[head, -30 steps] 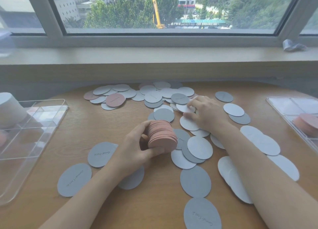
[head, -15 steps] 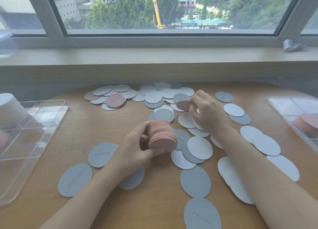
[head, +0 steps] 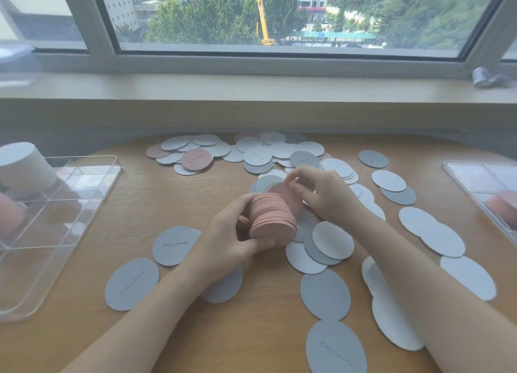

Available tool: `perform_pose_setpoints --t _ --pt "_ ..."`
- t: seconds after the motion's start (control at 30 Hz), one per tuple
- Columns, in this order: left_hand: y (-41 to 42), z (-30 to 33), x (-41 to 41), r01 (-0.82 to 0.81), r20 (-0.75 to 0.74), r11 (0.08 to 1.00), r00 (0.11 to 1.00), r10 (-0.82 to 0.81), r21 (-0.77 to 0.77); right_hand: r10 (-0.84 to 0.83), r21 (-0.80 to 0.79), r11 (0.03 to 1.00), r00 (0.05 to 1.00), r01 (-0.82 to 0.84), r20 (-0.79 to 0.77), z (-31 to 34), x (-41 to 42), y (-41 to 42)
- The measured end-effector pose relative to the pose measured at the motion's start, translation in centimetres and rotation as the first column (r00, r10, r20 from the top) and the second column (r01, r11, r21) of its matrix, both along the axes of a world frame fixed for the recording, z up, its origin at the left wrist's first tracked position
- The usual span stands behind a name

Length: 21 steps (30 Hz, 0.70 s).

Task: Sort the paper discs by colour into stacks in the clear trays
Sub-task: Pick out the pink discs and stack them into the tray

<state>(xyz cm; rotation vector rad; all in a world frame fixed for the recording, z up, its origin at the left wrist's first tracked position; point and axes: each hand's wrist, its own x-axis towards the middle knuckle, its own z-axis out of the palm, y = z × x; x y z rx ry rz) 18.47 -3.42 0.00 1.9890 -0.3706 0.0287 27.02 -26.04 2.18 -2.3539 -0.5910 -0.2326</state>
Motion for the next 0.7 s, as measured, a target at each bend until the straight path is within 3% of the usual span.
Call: perform_pose_setpoints --t 0.33,0.5,0.6,0.7 --pt "0.0 -0.1 0.1 -0.022 0.012 1.0 1.0 0.022 0.007 -0.01 0.014 1.0 0.999 0.009 0.045 1.0 0.0 0.0" --pt "-0.1 -0.2 0.2 -0.026 0.05 1.0 0.998 0.025 0.013 0.174 0.293 0.951 0.956 -0.101 -0.236 2.9 -1.1 0.4" --pt "0.0 -0.3 0.3 -0.023 0.022 1.0 0.999 0.023 0.003 0.239 0.318 0.937 0.929 -0.145 -0.282 3.2 -1.4 0.8" --pt "0.0 -0.1 0.2 -0.034 0.003 0.999 0.999 0.034 0.009 0.186 0.268 0.959 0.92 -0.093 -0.346 3.0 -0.6 0.3"
